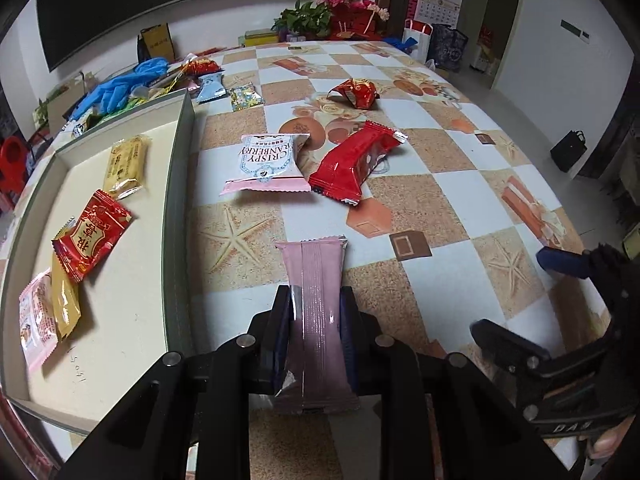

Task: Organize snacks
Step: 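Grasp the long pink bar wrapper with the left tool, then grasp the long red bar packet with the right tool while the left tool holds the pink bar, then carry the pink bar in the left tool while the right tool carries the red bar over the tray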

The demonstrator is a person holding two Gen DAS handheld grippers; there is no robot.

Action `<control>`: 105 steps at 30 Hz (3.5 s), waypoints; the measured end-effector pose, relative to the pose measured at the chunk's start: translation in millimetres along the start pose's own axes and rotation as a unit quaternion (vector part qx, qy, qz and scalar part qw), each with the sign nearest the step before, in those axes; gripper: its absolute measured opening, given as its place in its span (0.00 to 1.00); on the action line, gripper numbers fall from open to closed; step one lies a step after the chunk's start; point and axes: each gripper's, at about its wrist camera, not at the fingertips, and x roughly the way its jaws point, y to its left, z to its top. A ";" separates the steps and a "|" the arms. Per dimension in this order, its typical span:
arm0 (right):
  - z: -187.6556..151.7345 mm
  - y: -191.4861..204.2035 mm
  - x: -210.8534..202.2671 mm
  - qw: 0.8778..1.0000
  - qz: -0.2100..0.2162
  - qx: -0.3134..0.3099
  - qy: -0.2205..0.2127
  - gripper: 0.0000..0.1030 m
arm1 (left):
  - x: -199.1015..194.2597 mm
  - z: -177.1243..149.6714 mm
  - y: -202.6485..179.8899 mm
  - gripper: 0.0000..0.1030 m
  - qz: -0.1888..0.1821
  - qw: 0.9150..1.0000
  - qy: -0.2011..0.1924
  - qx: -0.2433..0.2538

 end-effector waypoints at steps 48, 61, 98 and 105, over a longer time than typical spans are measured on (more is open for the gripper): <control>128.6 15.6 58.0 1.000 0.012 -0.017 0.010 0.67 | -14.5 -24.0 15.1 0.25 -0.075 0.996 -0.042 -0.027; 135.1 31.2 65.7 0.997 0.032 -0.066 0.029 0.21 | -14.1 -22.1 5.8 0.25 -0.046 0.998 -0.038 -0.007; 38.8 21.3 -42.7 0.987 0.139 0.059 -0.045 0.21 | -48.7 -15.5 14.8 0.24 -0.013 0.998 -0.054 -0.020; 42.0 40.6 -46.6 0.986 0.153 0.042 -0.046 0.21 | -59.8 -12.8 29.7 0.24 -0.006 0.997 -0.061 -0.035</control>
